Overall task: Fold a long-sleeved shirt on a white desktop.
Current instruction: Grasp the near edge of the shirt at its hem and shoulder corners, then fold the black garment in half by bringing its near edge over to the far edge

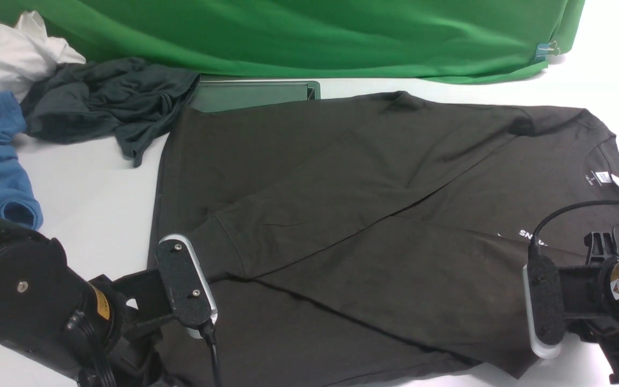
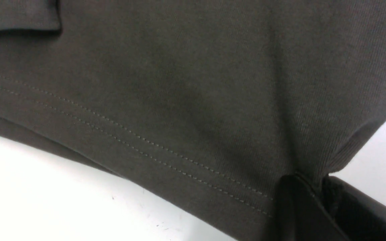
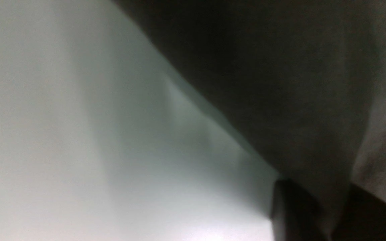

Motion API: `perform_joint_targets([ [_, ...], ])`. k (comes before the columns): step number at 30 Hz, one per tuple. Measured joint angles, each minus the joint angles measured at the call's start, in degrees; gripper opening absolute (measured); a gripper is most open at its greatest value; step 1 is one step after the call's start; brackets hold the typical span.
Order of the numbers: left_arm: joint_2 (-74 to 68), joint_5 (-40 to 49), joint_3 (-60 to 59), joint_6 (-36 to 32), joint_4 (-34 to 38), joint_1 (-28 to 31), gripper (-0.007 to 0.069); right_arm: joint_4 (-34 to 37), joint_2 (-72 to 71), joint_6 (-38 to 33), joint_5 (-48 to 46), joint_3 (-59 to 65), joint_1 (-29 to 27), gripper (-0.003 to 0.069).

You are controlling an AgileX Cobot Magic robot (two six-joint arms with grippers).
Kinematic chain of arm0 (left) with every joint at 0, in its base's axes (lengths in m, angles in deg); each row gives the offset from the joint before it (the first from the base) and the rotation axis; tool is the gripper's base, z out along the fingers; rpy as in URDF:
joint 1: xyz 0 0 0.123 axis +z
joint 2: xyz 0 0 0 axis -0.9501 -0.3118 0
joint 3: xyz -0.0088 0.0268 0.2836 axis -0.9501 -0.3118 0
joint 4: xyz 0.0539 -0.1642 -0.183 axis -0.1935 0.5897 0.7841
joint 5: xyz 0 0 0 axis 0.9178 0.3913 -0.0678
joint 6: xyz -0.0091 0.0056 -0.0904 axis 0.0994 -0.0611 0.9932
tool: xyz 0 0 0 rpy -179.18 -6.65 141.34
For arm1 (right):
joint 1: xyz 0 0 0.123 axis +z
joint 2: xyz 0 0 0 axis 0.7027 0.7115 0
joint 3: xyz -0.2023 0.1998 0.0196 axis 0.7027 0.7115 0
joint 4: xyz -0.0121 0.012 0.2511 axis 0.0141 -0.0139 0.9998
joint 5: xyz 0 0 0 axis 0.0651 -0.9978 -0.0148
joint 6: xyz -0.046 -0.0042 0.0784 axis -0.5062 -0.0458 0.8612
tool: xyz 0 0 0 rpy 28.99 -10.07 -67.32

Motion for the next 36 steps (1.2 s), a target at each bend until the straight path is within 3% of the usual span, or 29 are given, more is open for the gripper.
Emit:
perform_joint_targets([
  [3, 0.0, 0.09, 0.0, 0.0, 0.0, 0.0, 0.0043, 0.0, 0.07, 0.59, 0.0, 0.0, 0.0, 0.0043],
  [6, 0.21, 0.84, 0.0, 0.0, 0.18, 0.0, 0.0043, 0.0, -0.54, 1.85, -0.49, 0.06, 0.28, 0.0038],
  [14, 8.61, 5.4, 0.0, 0.07, 3.94, 0.0, 0.0043, 1.92, -8.22, 4.07, -13.9, 1.03, 1.81, 0.0038],
  [23, 11.89, -2.76, 0.87, 11.28, -0.72, 0.05, 0.0043, 1.01, -10.07, 5.72, -8.74, -1.46, 1.81, 0.0036],
  [29, 3.08, -9.25, 6.5, 17.45, -4.31, 7.41, 0.0043, 0.9, -5.72, 9.45, -3.59, -10.35, 0.16, 0.0036],
  [36, -8.51, -13.83, 13.53, 14.77, -0.42, 14.06, 0.0043, 0.88, 2.27, 13.7, -1.74, -18.6, -3.92, 0.0036],
])
